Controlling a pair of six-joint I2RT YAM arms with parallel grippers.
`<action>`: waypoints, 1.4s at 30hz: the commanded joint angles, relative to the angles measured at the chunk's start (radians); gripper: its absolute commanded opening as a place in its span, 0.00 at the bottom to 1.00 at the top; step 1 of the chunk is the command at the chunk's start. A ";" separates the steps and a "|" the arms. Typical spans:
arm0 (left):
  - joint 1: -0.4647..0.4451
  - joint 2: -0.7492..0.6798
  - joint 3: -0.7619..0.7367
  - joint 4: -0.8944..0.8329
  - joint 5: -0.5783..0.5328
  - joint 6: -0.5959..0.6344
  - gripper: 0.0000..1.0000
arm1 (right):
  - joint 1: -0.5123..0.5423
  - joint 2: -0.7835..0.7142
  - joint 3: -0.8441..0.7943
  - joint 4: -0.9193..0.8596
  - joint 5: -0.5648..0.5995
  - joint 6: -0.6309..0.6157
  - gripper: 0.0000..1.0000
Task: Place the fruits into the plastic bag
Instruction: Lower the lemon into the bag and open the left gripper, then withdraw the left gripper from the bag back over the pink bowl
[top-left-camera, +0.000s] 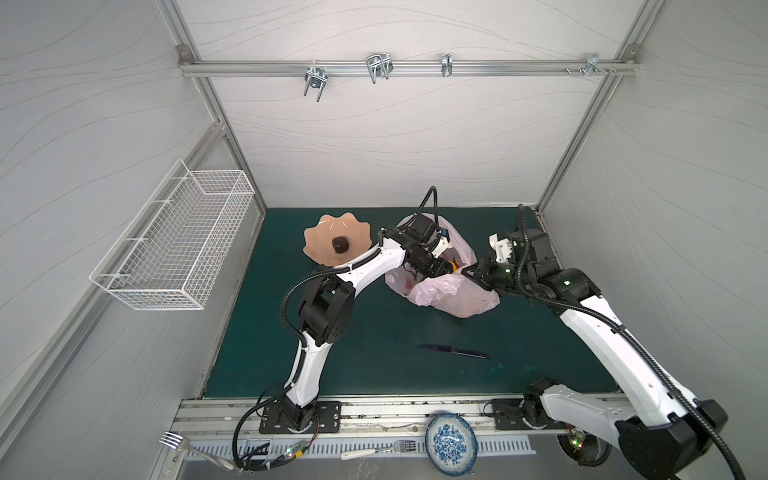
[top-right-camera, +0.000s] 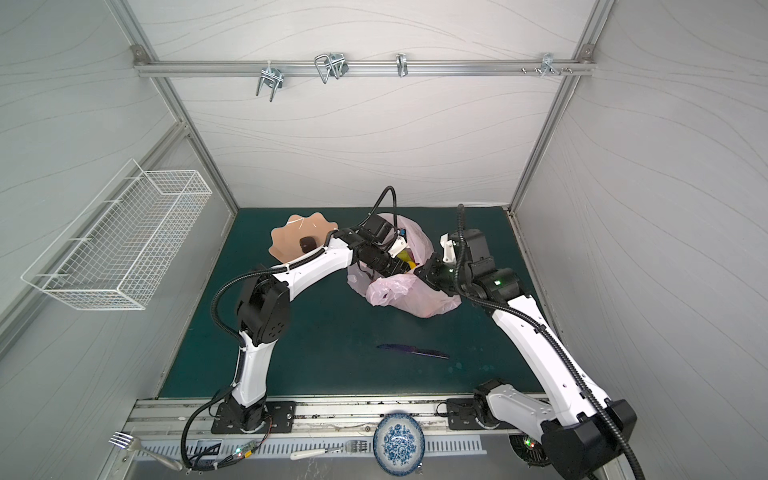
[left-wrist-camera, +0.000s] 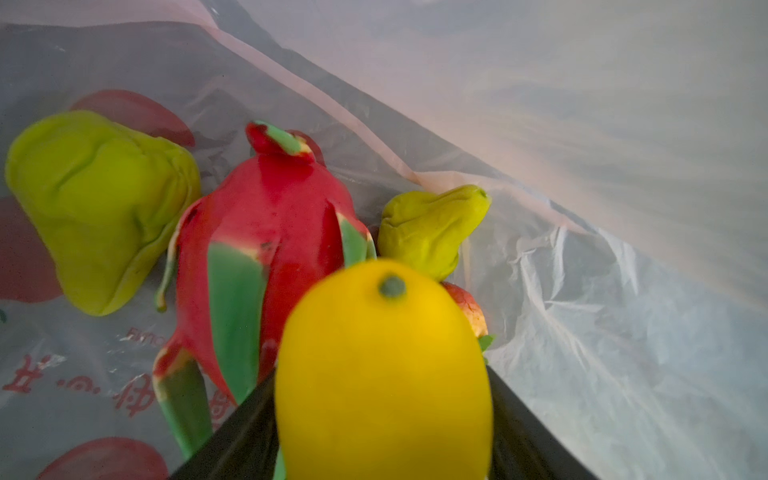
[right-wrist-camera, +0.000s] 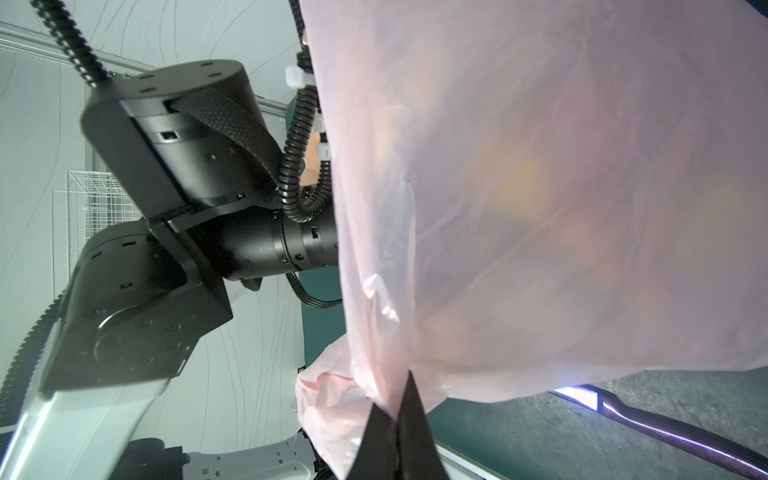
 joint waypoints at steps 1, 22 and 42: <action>0.018 -0.021 0.017 0.007 0.036 -0.014 0.77 | -0.006 -0.015 -0.014 0.011 -0.003 0.016 0.00; 0.135 -0.199 -0.016 -0.067 -0.040 -0.024 0.98 | -0.007 -0.022 -0.018 0.011 0.003 0.014 0.00; 0.360 -0.461 -0.269 -0.056 -0.301 -0.078 0.98 | -0.008 -0.016 -0.011 0.008 -0.002 0.012 0.00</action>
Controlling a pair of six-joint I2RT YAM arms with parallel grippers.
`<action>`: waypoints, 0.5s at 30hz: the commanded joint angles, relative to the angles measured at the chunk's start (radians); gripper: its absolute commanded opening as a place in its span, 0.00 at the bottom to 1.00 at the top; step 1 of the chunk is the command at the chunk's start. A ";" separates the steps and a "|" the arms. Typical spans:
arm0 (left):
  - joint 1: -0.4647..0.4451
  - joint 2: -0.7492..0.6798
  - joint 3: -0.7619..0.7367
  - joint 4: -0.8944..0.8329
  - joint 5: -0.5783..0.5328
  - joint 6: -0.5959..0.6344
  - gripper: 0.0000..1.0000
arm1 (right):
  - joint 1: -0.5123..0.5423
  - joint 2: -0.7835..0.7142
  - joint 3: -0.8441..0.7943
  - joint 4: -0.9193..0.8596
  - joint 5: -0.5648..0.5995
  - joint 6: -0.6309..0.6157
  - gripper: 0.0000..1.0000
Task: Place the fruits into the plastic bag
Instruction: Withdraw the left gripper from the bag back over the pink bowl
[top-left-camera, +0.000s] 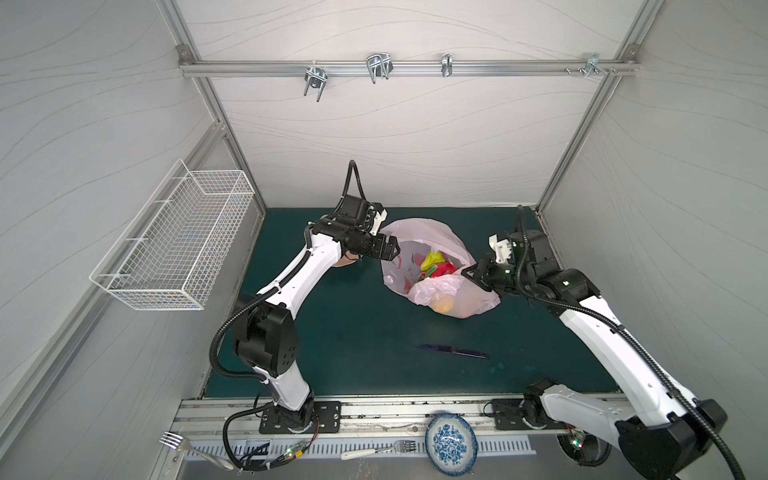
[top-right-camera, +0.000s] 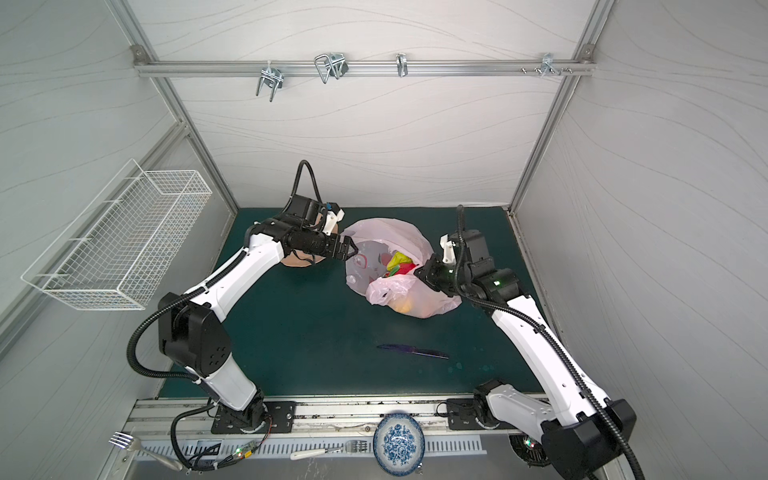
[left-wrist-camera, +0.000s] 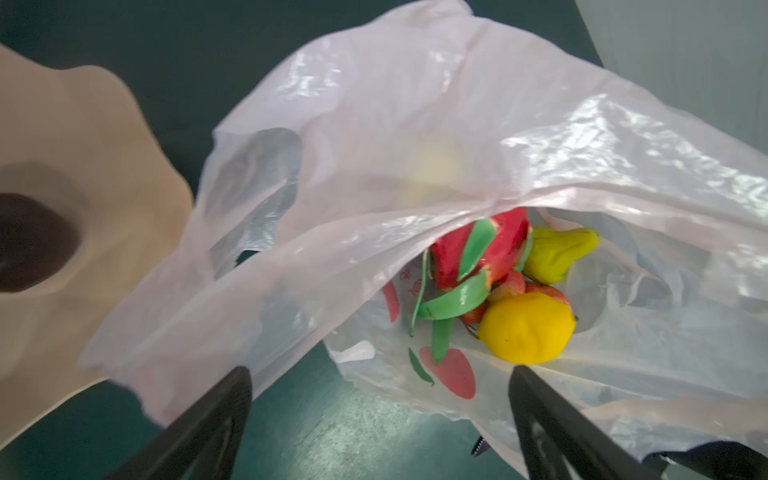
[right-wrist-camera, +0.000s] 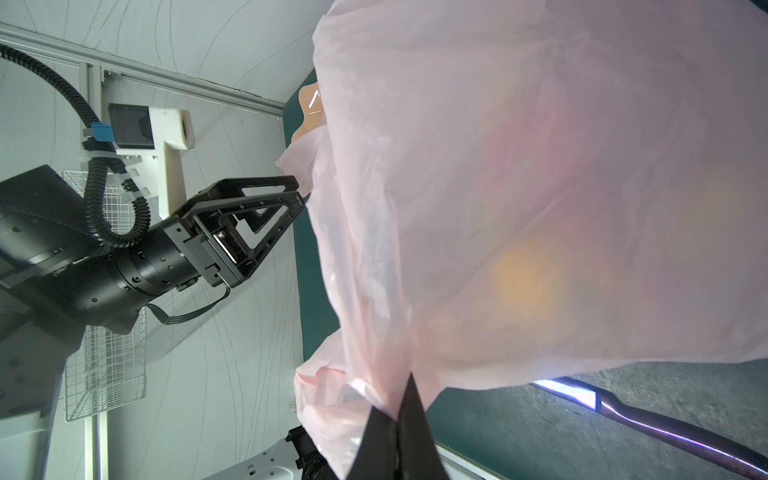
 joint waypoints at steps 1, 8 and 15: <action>0.036 -0.036 0.005 -0.002 -0.119 -0.032 0.98 | -0.007 -0.016 -0.002 0.003 -0.002 0.012 0.00; 0.071 -0.024 0.031 -0.058 -0.335 -0.056 0.99 | -0.008 -0.016 0.004 -0.008 0.001 0.007 0.00; 0.114 0.003 0.059 -0.076 -0.376 -0.093 0.99 | -0.007 -0.016 0.004 -0.011 0.004 0.006 0.00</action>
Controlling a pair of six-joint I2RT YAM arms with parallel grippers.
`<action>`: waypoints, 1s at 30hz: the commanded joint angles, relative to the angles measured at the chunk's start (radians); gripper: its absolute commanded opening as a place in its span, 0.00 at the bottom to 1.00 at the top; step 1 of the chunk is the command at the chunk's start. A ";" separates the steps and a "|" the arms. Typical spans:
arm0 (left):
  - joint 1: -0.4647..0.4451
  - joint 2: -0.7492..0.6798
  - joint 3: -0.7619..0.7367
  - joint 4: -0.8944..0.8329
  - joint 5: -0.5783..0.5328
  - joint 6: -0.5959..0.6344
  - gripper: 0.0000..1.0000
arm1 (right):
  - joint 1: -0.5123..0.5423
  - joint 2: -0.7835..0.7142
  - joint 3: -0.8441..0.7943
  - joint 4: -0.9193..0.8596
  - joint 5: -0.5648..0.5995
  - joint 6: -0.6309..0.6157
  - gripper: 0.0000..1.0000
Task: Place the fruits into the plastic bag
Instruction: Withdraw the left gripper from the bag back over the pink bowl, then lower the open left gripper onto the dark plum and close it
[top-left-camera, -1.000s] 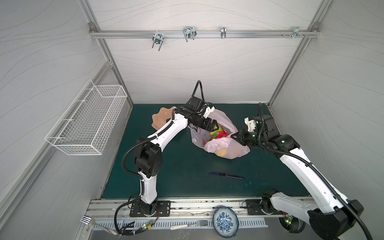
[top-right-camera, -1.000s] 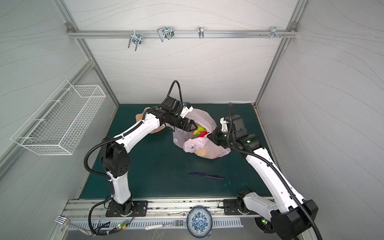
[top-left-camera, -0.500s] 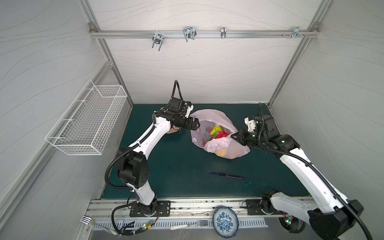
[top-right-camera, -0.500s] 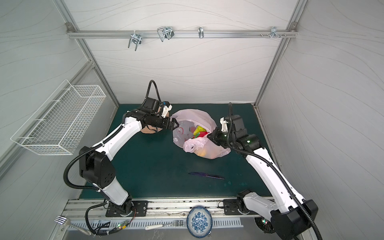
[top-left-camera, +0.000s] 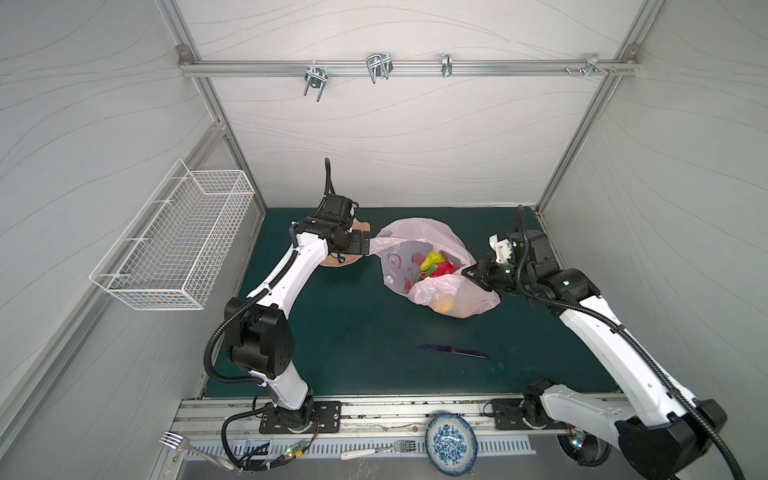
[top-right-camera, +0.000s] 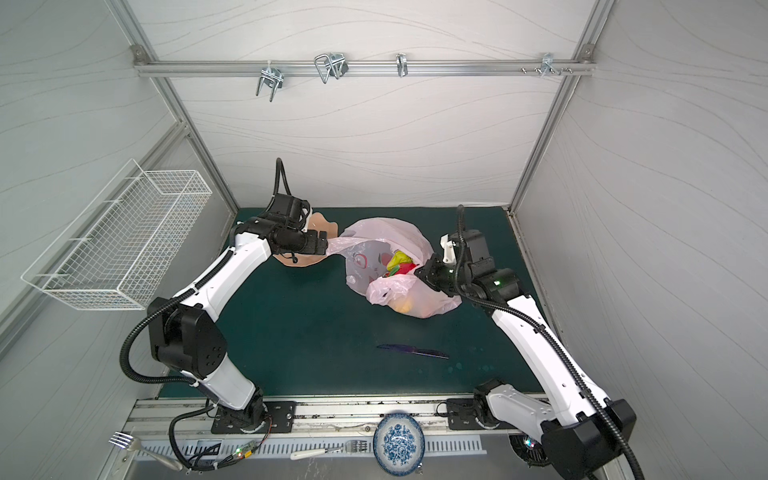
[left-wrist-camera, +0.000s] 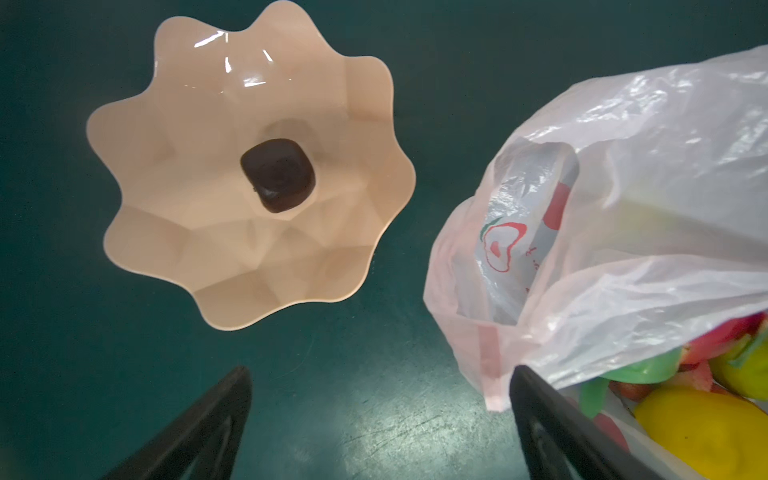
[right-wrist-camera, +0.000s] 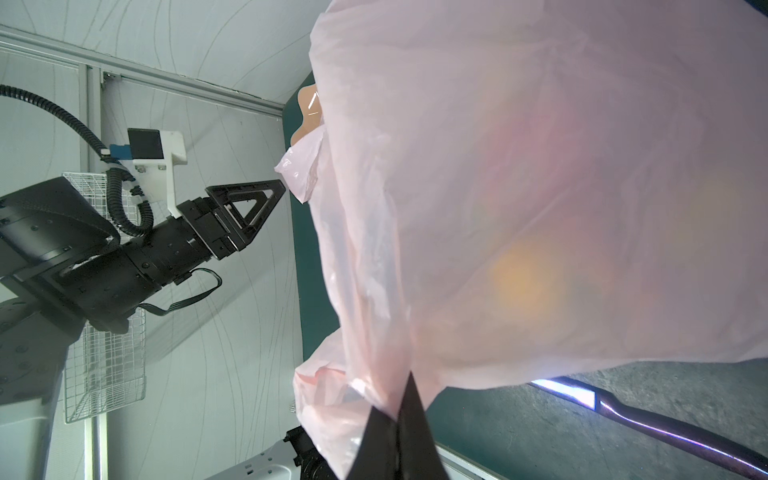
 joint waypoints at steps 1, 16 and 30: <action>0.023 0.022 0.062 -0.009 -0.045 -0.025 0.99 | -0.005 -0.017 0.004 -0.011 0.004 0.007 0.00; 0.116 0.227 0.187 -0.020 -0.036 -0.040 0.96 | -0.005 -0.023 0.001 -0.022 0.003 0.002 0.00; 0.164 0.489 0.384 -0.038 -0.033 -0.067 0.89 | -0.006 -0.005 0.010 -0.039 0.000 0.001 0.00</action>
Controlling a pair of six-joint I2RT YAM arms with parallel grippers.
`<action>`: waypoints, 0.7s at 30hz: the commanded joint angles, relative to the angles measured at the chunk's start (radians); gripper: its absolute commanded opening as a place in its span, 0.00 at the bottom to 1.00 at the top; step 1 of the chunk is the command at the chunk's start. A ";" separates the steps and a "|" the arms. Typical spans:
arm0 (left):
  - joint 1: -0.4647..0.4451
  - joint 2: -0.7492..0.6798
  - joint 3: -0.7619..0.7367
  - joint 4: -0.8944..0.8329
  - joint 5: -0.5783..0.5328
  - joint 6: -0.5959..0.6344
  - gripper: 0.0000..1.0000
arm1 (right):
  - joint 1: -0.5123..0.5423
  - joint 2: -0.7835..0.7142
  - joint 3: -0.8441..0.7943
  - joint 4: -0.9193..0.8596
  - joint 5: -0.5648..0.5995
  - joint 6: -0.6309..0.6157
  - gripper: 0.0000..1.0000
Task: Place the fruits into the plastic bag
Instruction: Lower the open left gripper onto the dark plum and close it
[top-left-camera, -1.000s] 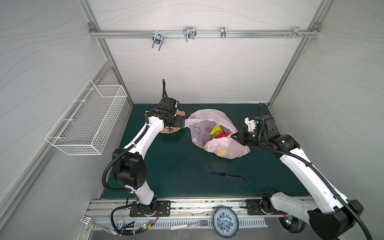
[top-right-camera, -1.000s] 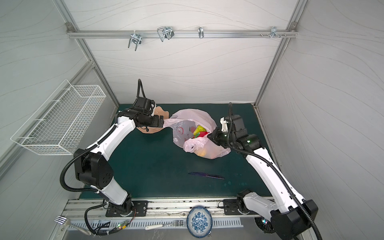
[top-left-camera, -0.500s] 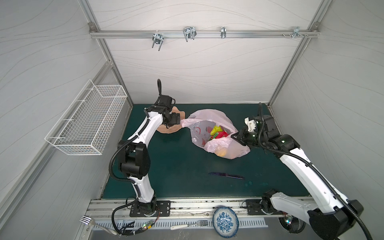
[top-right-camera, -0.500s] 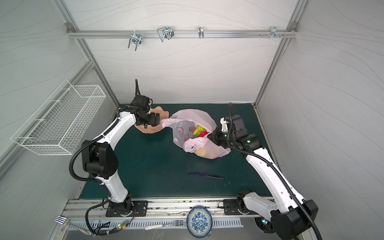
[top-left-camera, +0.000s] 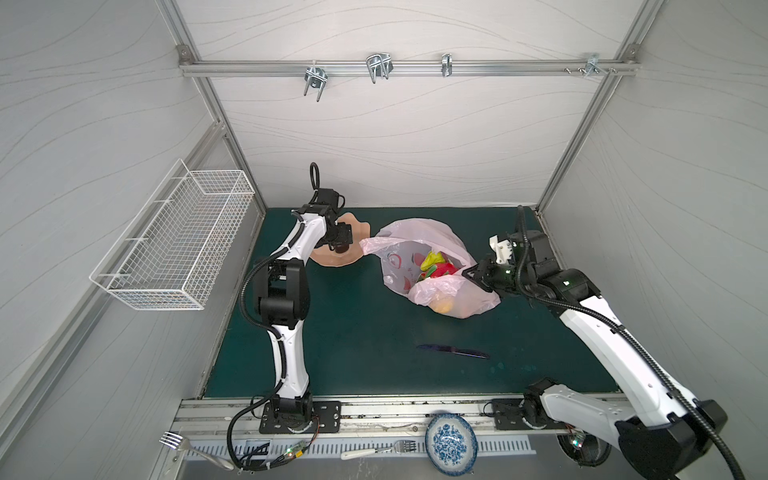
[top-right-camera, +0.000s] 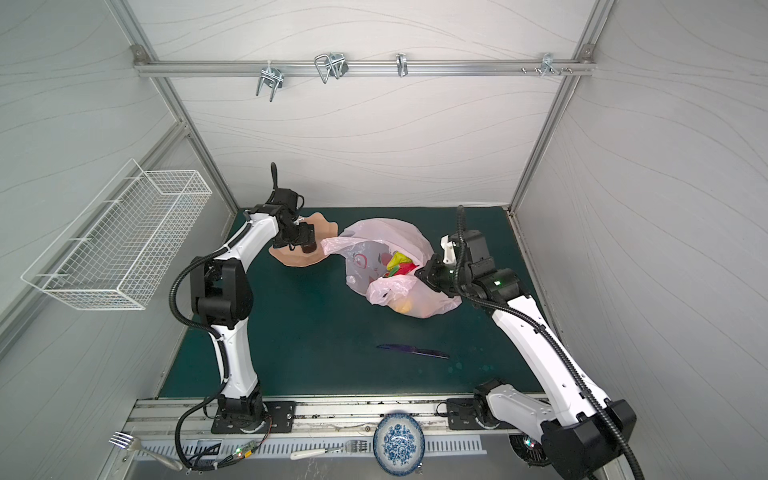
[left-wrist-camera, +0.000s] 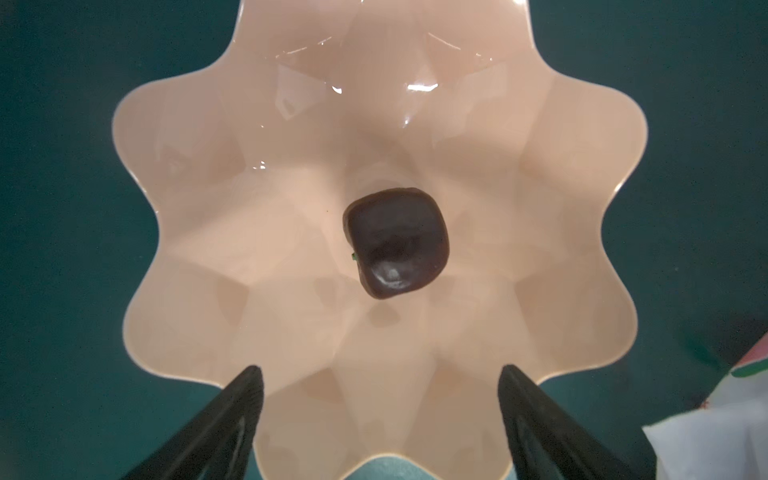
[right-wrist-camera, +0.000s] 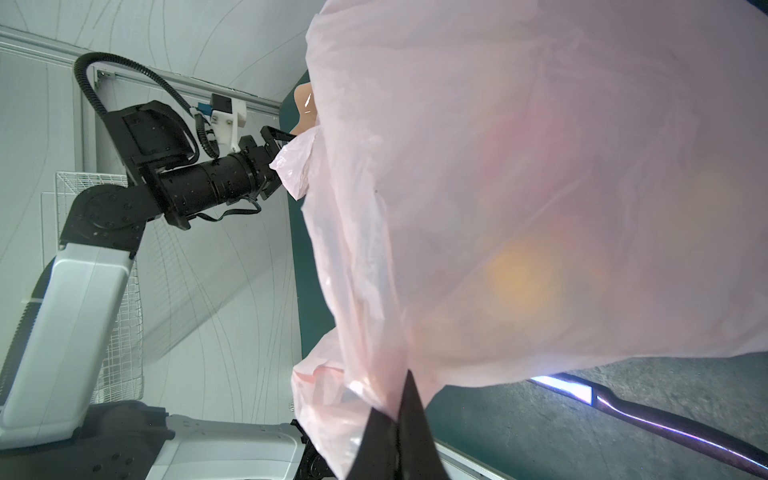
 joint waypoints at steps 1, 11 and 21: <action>0.009 0.059 0.087 -0.001 0.001 -0.024 0.89 | -0.005 -0.003 0.010 -0.026 0.000 0.001 0.00; 0.014 0.201 0.216 -0.016 -0.009 -0.068 0.85 | -0.005 0.003 0.019 -0.044 0.007 -0.004 0.00; 0.014 0.274 0.265 -0.028 -0.021 -0.080 0.84 | -0.005 0.009 0.024 -0.057 0.012 -0.004 0.00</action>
